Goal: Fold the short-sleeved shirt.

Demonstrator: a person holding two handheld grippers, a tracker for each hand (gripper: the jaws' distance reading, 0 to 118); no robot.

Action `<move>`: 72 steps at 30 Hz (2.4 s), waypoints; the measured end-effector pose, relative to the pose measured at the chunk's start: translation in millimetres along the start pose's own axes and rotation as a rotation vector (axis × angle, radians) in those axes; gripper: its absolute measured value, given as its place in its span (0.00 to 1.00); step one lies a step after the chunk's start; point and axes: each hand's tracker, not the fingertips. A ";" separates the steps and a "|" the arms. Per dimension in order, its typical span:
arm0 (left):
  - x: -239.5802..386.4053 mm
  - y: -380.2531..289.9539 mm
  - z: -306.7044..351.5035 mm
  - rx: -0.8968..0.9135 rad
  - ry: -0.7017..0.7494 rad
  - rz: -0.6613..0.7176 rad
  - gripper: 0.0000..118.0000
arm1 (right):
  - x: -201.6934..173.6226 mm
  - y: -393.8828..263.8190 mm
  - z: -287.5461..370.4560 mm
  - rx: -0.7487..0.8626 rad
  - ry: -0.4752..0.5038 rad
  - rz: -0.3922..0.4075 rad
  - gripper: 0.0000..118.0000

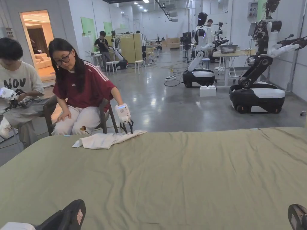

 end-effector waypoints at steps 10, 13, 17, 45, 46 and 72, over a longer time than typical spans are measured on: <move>-106.6 -41.2 -1.2 -0.246 0.158 -0.039 0.65 | -41.6 -24.0 -25.9 -0.069 0.205 -0.023 0.00; -146.4 -72.2 -31.5 -0.424 0.184 -0.071 0.79 | -53.0 -35.9 -35.0 -0.125 0.230 0.004 0.00; -200.5 -128.8 -91.0 -0.640 0.226 0.033 0.80 | -60.7 -54.1 -44.0 -0.224 0.246 -0.013 0.00; -251.2 -96.1 -175.0 -0.536 0.270 0.376 0.00 | -19.5 -92.2 19.4 -0.396 0.060 -0.020 0.00; -236.7 -87.0 -179.7 -0.514 0.232 0.351 0.00 | -18.7 -91.1 22.0 -0.387 0.053 0.011 0.00; 317.0 -254.7 -174.6 -0.911 -0.937 0.032 0.00 | 75.0 -101.7 117.7 -0.382 -0.278 -0.086 0.00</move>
